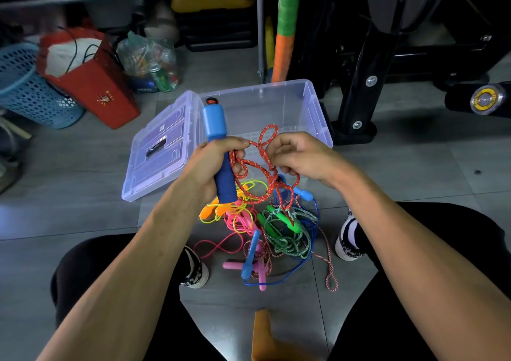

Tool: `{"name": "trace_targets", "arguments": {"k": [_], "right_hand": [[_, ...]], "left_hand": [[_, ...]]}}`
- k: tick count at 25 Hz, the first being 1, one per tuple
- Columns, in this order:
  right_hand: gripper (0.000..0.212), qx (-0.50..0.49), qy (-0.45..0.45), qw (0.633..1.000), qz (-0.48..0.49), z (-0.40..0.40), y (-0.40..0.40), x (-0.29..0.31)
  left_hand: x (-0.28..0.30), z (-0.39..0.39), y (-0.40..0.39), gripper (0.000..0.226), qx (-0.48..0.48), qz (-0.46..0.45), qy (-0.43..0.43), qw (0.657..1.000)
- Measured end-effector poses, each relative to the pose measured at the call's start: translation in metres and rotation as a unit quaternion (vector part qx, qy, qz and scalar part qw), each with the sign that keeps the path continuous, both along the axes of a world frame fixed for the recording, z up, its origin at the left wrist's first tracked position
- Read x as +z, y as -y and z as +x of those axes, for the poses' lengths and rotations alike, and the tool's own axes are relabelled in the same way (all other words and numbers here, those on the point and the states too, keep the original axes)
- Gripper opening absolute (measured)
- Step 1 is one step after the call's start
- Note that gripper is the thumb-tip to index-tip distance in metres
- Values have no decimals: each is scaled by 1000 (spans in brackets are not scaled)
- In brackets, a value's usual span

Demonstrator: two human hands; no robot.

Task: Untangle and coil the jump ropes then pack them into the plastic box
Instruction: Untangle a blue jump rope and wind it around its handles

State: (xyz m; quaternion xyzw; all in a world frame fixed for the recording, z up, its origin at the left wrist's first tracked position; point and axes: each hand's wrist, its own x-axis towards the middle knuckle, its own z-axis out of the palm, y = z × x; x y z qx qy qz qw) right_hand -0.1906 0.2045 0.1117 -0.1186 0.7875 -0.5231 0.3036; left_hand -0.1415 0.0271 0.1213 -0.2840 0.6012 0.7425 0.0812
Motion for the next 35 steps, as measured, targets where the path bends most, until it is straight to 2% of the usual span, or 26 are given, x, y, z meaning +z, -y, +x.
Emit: {"name": "trace_targets", "arguments": {"k": [6, 13, 18, 19, 21, 23, 24, 25, 27, 31, 33, 35], "right_hand": [[13, -45, -71, 996, -10, -1, 2, -3], [7, 38, -59, 996, 60, -3, -19, 3], [15, -108, -100, 989, 30, -5, -31, 7], [16, -100, -116, 986, 60, -5, -34, 5], [19, -19, -162, 970, 180, -3, -38, -6], [45, 84, -162, 941, 285, 2, -39, -25], [50, 109, -156, 932, 310, 3, -39, -34], [43, 112, -160, 927, 320, 3, -38, -41], [21, 80, -166, 936, 301, 0, -37, -47], [17, 43, -6, 989, 142, -3, -33, -42], [11, 23, 56, 997, 46, 4, -27, -34], [13, -19, 109, 993, -49, 10, -22, -23]], "left_hand": [[0, 3, -5, 28, -111, -90, 17, 990], [2, -6, 19, 16, 54, -48, -20, 997], [-6, -3, 23, 20, 54, -121, 12, 991], [-5, -4, 23, 21, 63, -114, 2, 991], [0, -4, 24, 20, 76, -80, -29, 993], [5, -1, 23, 19, 74, -43, -57, 995], [8, 1, 20, 19, 72, -27, -64, 995], [8, 2, 19, 19, 72, -14, -65, 995], [5, 3, 20, 18, 84, -5, -46, 995], [-8, -2, 37, 15, 130, -31, 39, 990], [-12, -3, 39, 16, 143, -43, 57, 987], [-12, -4, 36, 17, 143, -38, 49, 988]]}}
